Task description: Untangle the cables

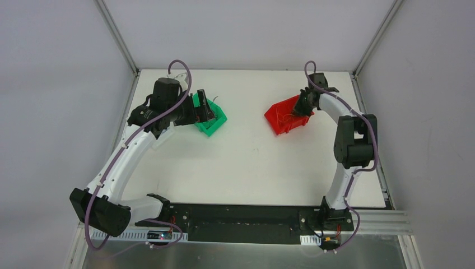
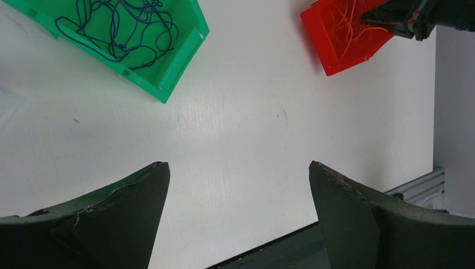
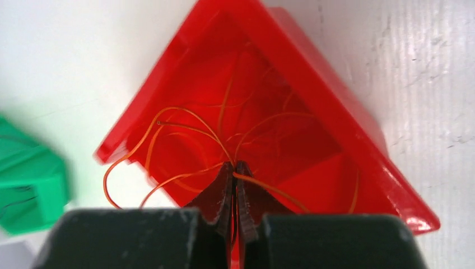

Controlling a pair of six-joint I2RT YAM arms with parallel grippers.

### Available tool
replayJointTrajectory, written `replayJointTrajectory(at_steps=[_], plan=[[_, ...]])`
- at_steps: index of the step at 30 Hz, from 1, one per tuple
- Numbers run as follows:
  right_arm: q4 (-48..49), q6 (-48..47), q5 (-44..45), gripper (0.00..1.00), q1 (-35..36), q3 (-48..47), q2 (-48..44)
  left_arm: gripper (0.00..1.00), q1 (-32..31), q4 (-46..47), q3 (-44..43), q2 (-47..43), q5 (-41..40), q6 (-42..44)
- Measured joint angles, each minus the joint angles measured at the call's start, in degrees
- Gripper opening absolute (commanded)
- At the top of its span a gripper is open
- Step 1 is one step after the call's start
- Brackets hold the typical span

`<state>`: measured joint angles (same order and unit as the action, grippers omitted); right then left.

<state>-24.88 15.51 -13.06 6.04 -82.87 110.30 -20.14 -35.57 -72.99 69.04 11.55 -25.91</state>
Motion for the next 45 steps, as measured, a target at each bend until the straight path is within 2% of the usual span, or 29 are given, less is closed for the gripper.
replayJointTrajectory(at_steps=[3, 8, 13, 17, 21, 23, 28, 31, 35, 41, 45], plan=[[-1.25, -1.36, 6.6, 0.0, 2.1, -1.09, 2.47, 0.99, 0.0, 0.11, 1.22, -0.02, 0.0, 0.0], [-3.21, -2.6, 14.1, 0.14, 5.64, -3.78, 6.14, 1.0, 0.0, 0.11, 4.48, -0.04, -0.52, 0.0], [-4.44, -3.74, 18.08, 0.44, 7.78, -5.35, 6.95, 1.0, 0.0, 1.16, 9.2, -0.9, -3.23, -0.02], [-4.98, -4.55, 19.45, 0.63, 8.83, -5.64, 5.64, 1.0, 0.0, 2.49, 12.96, -2.89, -4.68, -0.04], [-6.95, -5.2, 20.35, 0.91, 9.03, -5.68, -0.55, 1.0, 0.0, 3.93, 13.79, -5.14, -5.86, -0.02], [-7.65, -5.27, 20.57, 0.98, 9.01, -5.92, -4.81, 1.0, 0.0, 4.63, 13.79, -6.05, -6.16, -0.02], [-7.28, -5.31, 20.61, 0.99, 9.01, -4.87, -17.77, 1.0, 0.0, 6.62, 14.4, -7.61, -7.45, -0.55], [-4.13, -4.94, 19.34, 0.99, 9.01, 1.77, -28.41, 1.0, 0.0, 7.54, 16.11, -8.15, -9.09, -1.49], [1.81, -4.15, 16.72, 0.99, 8.98, 16.41, -43.3, 1.0, 0.0, 9.42, 20.65, -10.51, -10.82, -3.41], [9.29, -2.73, 14.97, 0.99, 8.94, 41.81, -65.55, 1.0, -0.02, 13.07, 32.92, -21.88, -13.51, -7.32], [12.5, -1.55, 14.78, 0.99, 8.94, 55.21, -77.68, 1.0, -0.02, 15.96, 39.23, -26.82, -13.86, -8.2]])
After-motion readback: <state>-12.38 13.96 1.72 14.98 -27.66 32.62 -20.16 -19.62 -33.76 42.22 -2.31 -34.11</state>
